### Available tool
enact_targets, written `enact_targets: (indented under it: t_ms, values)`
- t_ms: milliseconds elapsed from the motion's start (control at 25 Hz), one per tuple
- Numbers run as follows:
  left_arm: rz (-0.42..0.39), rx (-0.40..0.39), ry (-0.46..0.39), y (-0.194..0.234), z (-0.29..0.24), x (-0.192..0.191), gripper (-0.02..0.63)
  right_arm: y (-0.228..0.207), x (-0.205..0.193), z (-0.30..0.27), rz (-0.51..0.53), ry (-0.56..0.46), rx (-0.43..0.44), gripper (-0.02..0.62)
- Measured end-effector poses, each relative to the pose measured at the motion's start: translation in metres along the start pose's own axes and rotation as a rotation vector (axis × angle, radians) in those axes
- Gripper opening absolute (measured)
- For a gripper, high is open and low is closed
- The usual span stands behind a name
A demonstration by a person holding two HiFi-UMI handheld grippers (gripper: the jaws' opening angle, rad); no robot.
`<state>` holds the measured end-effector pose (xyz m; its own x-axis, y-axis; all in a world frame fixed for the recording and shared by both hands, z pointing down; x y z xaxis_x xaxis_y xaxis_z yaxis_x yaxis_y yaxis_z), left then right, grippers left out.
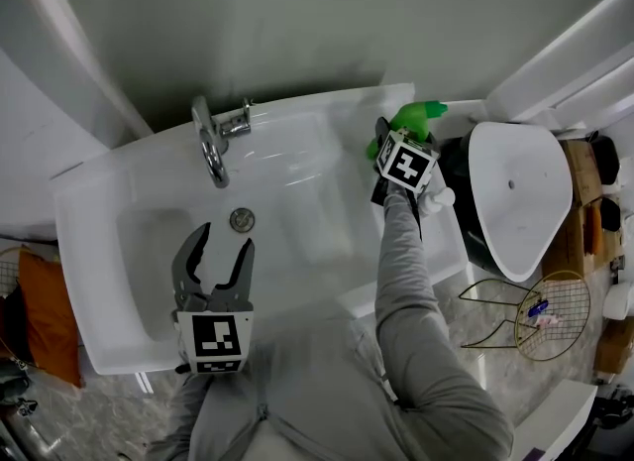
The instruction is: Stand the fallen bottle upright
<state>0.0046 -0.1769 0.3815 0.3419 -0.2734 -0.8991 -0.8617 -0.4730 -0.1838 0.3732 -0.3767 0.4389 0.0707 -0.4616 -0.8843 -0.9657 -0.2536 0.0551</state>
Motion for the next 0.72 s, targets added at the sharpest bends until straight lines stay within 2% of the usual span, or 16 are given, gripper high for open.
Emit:
enact_targets:
  t_ms: [200, 720]
  values:
    - [-0.001, -0.011, -0.003, -0.0033, -0.0032, 0.0026, 0.298, 0.0055, 0.0012, 0.0033, 0.031, -0.018, -0.002, 0.449]
    - [0.003, -0.008, -0.013, -0.0036, 0.0005, 0.0022, 0.298, 0.0063, -0.0053, 0.0094, 0.029, -0.073, -0.052, 0.451]
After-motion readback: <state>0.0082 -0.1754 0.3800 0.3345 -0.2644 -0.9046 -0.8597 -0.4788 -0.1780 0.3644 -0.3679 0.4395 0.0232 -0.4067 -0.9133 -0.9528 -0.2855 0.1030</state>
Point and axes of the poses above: the fingertips, and each gripper's own axes: z backward along the fingers, y to its left, x out of its top, the point moved 4 cm from there along z, backward along the fingers
